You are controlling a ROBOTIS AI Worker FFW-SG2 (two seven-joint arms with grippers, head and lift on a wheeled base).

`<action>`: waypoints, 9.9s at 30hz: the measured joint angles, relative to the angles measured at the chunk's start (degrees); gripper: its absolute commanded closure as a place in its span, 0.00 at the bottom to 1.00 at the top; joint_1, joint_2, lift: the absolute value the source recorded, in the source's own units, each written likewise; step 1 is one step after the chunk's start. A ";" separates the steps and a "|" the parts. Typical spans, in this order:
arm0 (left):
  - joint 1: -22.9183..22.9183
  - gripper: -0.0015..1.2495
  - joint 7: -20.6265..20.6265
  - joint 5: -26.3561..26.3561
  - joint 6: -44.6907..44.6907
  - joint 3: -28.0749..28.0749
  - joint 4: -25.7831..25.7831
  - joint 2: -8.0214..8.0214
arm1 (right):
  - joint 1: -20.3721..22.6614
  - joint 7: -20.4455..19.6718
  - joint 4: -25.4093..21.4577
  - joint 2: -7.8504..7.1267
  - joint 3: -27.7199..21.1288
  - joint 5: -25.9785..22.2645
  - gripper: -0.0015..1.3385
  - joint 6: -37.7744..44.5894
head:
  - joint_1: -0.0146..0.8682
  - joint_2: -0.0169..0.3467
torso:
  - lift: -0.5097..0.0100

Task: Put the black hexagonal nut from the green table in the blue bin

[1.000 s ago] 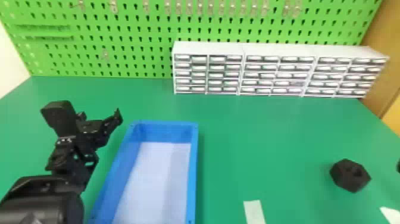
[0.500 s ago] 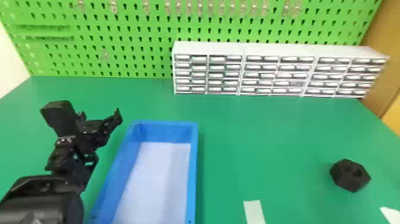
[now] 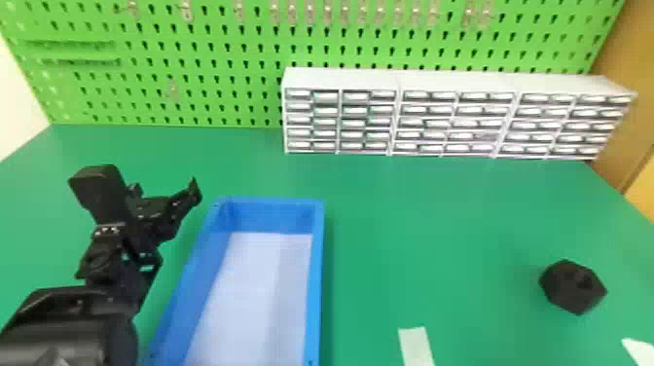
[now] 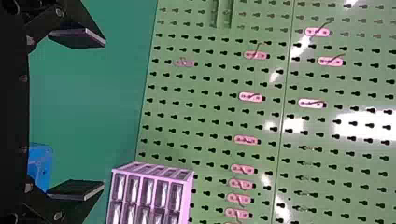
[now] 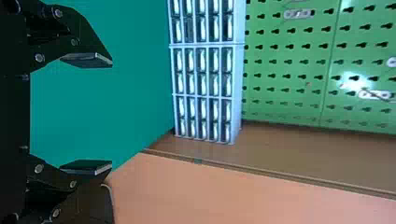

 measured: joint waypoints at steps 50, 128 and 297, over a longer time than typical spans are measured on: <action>-0.24 0.16 0.00 0.09 0.09 0.15 0.00 0.00 | -12.00 0.15 12.02 -6.76 10.96 -1.51 0.37 33.49 | 0.77 0.14 | 0.79; -0.33 0.16 -0.54 0.27 0.60 0.30 0.00 0.00 | -13.51 0.75 25.64 -5.27 13.94 1.49 0.37 23.72 | 0.77 0.14 | 0.79; -1.09 0.16 -1.58 -0.88 1.23 1.30 0.46 0.00 | -14.97 -2.77 18.28 3.23 63.55 -21.44 0.75 -19.97 | 0.77 0.14 | 0.79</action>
